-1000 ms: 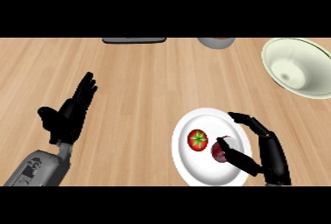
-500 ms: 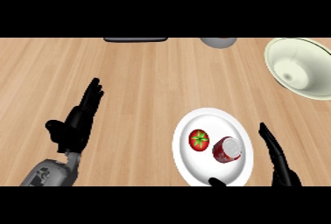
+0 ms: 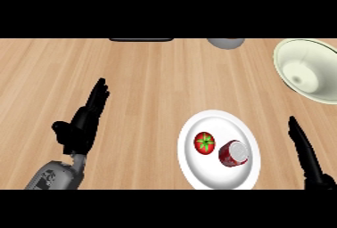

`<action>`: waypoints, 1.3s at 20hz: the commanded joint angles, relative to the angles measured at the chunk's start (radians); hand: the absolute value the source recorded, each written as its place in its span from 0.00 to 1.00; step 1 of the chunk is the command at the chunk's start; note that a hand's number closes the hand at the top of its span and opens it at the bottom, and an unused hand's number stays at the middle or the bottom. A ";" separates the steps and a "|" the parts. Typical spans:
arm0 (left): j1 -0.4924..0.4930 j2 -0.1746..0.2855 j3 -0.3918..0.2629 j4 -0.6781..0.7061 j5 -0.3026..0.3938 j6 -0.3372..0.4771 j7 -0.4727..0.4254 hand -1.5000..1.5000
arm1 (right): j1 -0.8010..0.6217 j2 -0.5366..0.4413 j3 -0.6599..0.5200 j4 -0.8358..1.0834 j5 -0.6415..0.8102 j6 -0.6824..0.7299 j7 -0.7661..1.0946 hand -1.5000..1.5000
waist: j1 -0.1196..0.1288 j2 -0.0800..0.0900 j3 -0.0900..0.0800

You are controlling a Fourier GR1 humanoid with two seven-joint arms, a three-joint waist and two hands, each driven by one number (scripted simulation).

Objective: Pick the can from the plate and place it in the bowl

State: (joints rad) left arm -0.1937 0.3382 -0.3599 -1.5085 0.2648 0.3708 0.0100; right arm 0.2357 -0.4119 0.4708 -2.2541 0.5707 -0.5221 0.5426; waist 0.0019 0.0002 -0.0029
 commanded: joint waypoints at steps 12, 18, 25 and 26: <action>0.023 -0.036 0.057 -0.032 -0.064 -0.061 0.042 0.50 | -0.128 0.074 -0.031 0.102 -0.058 0.314 0.330 0.00 | -0.003 -0.001 0.003; 0.022 -0.138 0.056 0.029 -0.133 -0.051 -0.003 0.50 | -0.072 0.115 -0.054 0.169 -0.103 0.306 0.169 0.00 | -0.005 0.000 0.003; 0.087 -0.090 0.118 -0.068 -0.137 -0.133 0.039 0.50 | 0.023 0.127 -0.107 0.060 -0.174 0.319 0.060 0.00 | -0.004 -0.001 0.003; 0.012 -0.081 0.173 0.006 -0.114 -0.146 0.028 0.50 | 0.093 0.154 -0.023 0.060 -0.112 0.271 0.017 0.00 | -0.009 -0.001 0.003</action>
State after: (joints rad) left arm -0.1508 0.2507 -0.2401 -1.5374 0.1488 0.2551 0.0489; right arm 0.2477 -0.2961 0.3960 -2.1871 0.4284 -0.2115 0.6406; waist -0.0041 -0.0010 0.0002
